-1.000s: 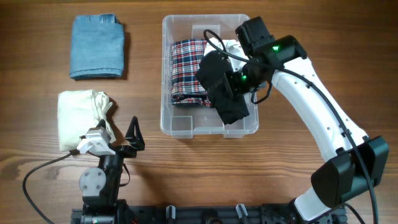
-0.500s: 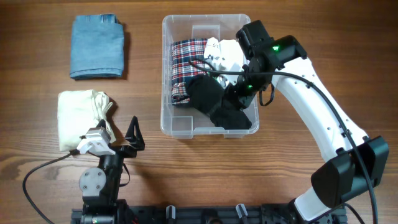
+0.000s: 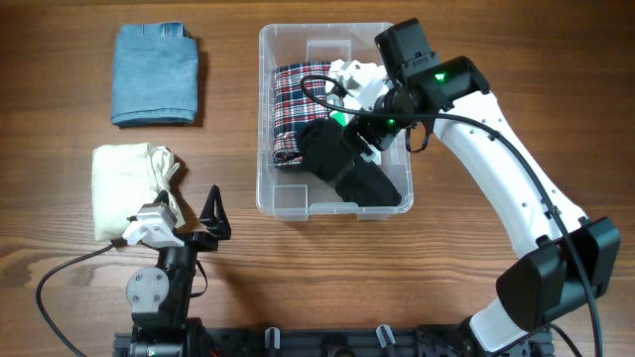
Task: Pack container
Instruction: 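Lower the black garment into the bin's front section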
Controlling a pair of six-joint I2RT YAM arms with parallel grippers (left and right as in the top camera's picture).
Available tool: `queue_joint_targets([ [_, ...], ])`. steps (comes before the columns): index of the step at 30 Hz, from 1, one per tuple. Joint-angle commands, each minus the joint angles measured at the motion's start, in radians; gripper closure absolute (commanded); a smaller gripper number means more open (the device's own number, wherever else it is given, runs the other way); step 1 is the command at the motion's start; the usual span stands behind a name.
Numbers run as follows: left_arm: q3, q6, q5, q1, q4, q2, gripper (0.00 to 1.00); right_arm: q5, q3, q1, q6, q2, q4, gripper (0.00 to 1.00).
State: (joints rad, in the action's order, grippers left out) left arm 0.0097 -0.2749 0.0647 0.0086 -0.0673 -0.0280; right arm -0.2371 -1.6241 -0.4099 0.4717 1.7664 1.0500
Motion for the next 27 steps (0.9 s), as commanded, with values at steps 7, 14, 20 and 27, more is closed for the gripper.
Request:
queue_joint_targets([
  [7,-0.004,0.005,-0.006,0.007,-0.005,0.003,0.00,0.025,0.075,-0.005,-0.071,0.103,0.011,0.02],
  [14,-0.004,0.005,-0.006,0.007,-0.005,0.003,0.00,-0.034,0.075,-0.006,-0.082,0.160,0.042,0.01],
  [20,-0.004,0.005,-0.006,0.007,-0.005,0.003,0.00,-0.109,0.078,-0.006,-0.054,0.162,0.056,0.01],
  [27,-0.004,0.005,-0.006,0.007,-0.005,0.003,0.00,-0.109,0.088,-0.006,-0.057,0.162,0.080,0.00],
])
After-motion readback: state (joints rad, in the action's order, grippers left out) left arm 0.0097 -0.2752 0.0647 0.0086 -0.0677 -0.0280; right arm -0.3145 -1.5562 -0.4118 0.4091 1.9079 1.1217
